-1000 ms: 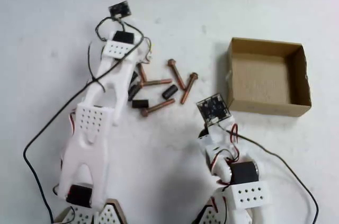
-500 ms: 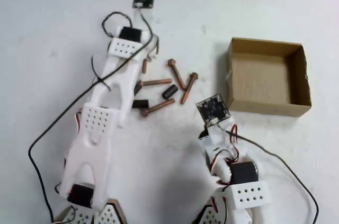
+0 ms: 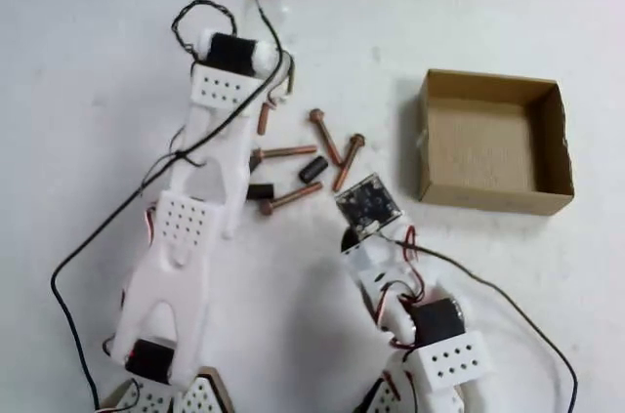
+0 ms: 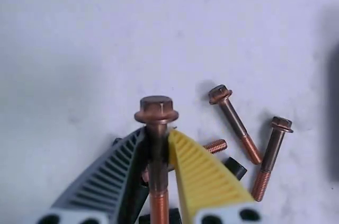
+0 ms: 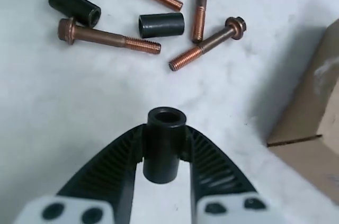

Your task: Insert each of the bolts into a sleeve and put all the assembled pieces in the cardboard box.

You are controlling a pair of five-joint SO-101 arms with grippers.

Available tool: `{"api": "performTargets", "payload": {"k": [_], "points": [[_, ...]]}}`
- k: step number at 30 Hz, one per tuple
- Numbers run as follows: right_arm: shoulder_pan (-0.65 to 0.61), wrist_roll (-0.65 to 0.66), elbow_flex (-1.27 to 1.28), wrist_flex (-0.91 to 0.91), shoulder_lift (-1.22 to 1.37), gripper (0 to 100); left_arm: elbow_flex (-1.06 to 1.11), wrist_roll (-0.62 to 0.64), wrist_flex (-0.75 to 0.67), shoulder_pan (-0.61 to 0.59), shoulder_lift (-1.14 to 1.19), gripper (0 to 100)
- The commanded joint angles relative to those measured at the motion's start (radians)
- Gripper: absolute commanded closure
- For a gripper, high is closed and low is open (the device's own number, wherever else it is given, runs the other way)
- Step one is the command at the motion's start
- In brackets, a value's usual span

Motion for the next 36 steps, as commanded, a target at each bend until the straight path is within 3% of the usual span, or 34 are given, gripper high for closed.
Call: {"api": "performTargets", "payload": {"k": [1,11,21,30,36], "points": [[-0.028,0.000,-0.009,-0.045,-0.008,98.2,-0.046,-0.009,0.005,0.016,-0.101,98],[-0.028,0.000,-0.009,-0.048,-0.008,98.2,0.000,-0.011,0.008,0.031,-0.328,98],[-0.028,0.000,-0.009,-0.051,-0.008,98.2,0.736,-0.061,0.000,0.030,-0.762,98],[-0.137,0.000,-0.011,-0.053,-0.008,98.2,1.071,-0.061,-0.002,0.027,-1.099,98],[-0.147,0.000,-0.015,-0.097,-0.012,98.2,1.290,-0.061,-0.014,0.027,-1.305,98]]}}
